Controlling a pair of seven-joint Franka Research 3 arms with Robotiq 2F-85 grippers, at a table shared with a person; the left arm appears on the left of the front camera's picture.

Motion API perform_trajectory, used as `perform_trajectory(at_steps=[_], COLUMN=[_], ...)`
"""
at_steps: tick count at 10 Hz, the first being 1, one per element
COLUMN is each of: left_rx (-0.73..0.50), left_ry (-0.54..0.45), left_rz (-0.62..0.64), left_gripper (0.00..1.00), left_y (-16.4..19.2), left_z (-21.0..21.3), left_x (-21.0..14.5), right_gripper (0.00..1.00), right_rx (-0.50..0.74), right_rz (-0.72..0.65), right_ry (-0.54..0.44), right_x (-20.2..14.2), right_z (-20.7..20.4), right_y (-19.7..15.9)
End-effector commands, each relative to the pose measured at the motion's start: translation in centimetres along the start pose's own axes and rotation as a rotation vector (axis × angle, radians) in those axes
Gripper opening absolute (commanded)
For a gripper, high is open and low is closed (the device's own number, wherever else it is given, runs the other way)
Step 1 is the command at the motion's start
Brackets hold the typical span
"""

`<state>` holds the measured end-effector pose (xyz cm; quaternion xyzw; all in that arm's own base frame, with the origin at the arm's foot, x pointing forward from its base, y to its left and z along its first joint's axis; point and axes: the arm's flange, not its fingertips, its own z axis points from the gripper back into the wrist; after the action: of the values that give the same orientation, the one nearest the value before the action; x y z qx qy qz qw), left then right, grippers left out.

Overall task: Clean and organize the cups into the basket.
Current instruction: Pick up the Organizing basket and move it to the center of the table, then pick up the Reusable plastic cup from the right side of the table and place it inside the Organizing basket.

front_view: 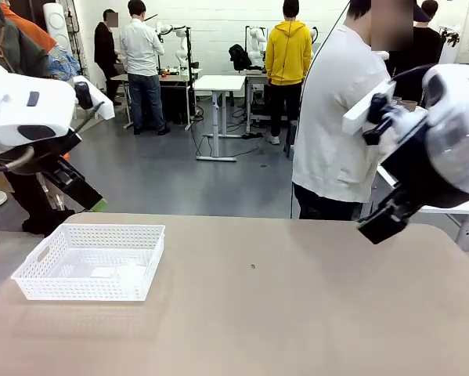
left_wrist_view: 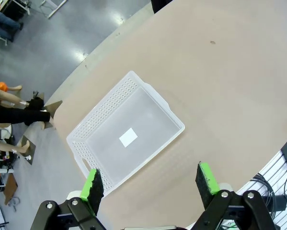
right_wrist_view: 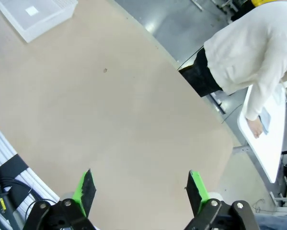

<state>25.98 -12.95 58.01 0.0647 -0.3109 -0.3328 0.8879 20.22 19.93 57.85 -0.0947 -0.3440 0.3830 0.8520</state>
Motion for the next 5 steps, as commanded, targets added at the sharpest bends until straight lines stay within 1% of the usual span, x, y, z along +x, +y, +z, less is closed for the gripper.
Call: perform_trajectory(at_steps=[1,3,4,5], left_rx=[-0.023,-0.023,-0.018,-0.464], left_ry=[0.035,0.035,0.034,-0.100], left_rz=[-0.006,-0.006,-0.004,0.183], left_gripper=[1.00,1.00,1.00,1.00], left_y=[-0.1,-0.1,-0.1,2.5], left_z=[-2.7,-2.7,-1.7,-2.4], left_x=[0.5,0.5,0.2,0.7], right_gripper=[1.00,1.00,1.00,1.00], right_rx=[0.042,0.042,0.030,0.294], right_rz=[0.016,0.016,0.001,-0.189], right_ry=[0.016,0.016,0.018,-0.069], right_x=[1.4,1.4,0.8,0.9], right_z=[-5.0,-5.0,-2.8,-3.8], right_y=[-0.8,-0.8,-0.3,-3.9])
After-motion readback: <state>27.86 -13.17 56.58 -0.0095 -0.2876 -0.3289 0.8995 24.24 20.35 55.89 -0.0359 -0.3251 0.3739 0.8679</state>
